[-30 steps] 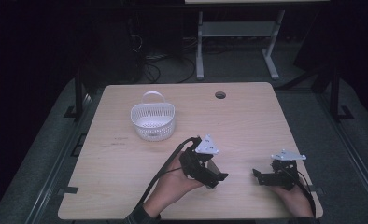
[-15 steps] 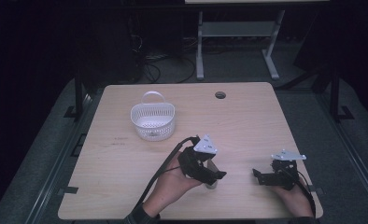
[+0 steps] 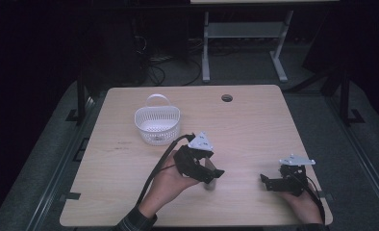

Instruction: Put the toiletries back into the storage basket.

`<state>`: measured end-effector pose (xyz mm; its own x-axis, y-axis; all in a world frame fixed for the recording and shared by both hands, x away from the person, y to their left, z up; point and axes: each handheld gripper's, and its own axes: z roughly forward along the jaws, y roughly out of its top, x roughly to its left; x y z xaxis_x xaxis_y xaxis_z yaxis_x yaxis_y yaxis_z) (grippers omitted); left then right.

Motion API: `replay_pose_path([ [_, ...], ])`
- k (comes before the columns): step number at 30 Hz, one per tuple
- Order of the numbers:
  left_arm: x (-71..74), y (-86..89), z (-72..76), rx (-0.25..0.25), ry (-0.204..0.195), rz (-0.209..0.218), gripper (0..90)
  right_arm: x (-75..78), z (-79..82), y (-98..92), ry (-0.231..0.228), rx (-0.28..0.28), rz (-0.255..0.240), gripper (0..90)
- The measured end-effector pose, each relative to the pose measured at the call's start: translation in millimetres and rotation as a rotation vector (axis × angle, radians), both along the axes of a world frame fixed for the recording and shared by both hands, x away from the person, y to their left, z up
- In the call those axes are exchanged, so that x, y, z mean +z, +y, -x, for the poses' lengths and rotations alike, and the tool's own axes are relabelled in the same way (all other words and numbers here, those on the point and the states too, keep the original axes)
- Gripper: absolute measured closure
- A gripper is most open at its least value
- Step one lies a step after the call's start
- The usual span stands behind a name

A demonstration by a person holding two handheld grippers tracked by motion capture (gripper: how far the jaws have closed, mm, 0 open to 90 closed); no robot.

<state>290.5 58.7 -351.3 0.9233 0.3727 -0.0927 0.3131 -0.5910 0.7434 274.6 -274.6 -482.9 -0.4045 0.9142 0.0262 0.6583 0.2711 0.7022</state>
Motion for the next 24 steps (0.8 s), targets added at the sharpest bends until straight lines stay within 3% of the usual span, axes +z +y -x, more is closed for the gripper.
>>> replay_pose_path([
  [8, 4.1, 16.2, -8.7, 0.027, -0.002, -0.001, 30.2, 0.1, 0.0, 0.0, 0.000, 0.000, 0.000, 1.9],
  [24, 15.4, 62.1, -29.5, 0.137, -0.028, 0.003, 30.3, 0.0, 0.0, 0.0, -0.001, -0.001, -0.001, 2.0],
])
